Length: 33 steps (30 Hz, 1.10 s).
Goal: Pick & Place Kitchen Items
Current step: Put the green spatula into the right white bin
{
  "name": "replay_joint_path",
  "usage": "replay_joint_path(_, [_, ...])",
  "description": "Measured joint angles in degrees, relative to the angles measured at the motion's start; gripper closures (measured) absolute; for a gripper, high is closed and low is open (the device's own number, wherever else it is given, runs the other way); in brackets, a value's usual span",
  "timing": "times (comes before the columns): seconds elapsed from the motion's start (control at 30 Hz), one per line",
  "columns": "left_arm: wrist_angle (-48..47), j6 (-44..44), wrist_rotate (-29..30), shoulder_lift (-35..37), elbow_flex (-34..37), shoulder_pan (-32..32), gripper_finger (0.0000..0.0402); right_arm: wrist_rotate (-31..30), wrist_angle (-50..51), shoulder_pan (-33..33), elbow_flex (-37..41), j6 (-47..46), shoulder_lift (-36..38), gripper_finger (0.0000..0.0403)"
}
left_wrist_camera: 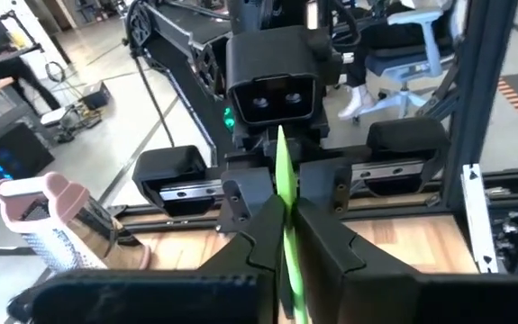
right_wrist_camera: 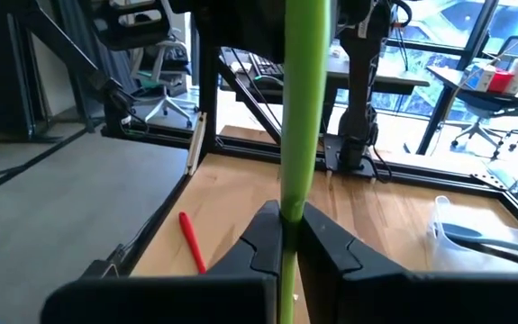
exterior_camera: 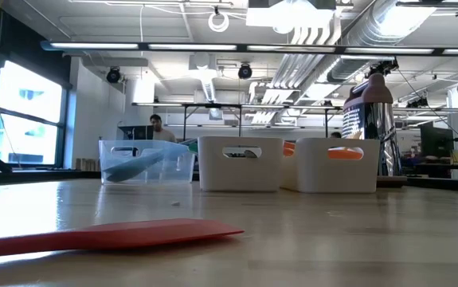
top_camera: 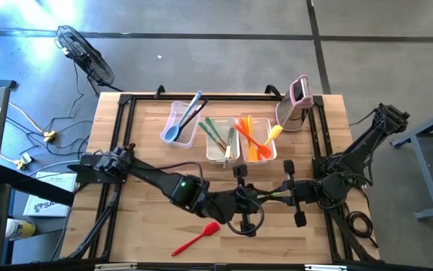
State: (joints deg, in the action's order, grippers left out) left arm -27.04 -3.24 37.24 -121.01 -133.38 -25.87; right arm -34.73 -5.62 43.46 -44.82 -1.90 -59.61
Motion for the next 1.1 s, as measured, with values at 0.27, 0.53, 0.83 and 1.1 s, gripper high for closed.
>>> replay_joint_path(0.27, [-2.2, -1.5, 1.2, 0.0, 0.0, 0.0, 0.033, -0.3, 2.3, 0.0, 0.0, -1.9, 0.0, 0.0396])
replay_joint_path(0.53, [-7.4, -1.5, 4.3, 0.0, 0.0, 0.0, 0.025, -3.0, 6.7, 1.3, 0.0, -5.8, 0.0, 0.0397])
replay_joint_path(0.83, [-21.1, 2.0, 13.6, 0.0, 0.0, 0.0, 0.0231, -14.7, 28.6, 5.0, 0.0, -27.6, 1.0, 0.0397])
replay_joint_path(1.1, [-44.3, 23.6, 8.8, 0.0, 0.0, 0.0, 0.0231, -15.2, 47.6, -2.1, 0.0, -48.4, 8.8, 0.0398])
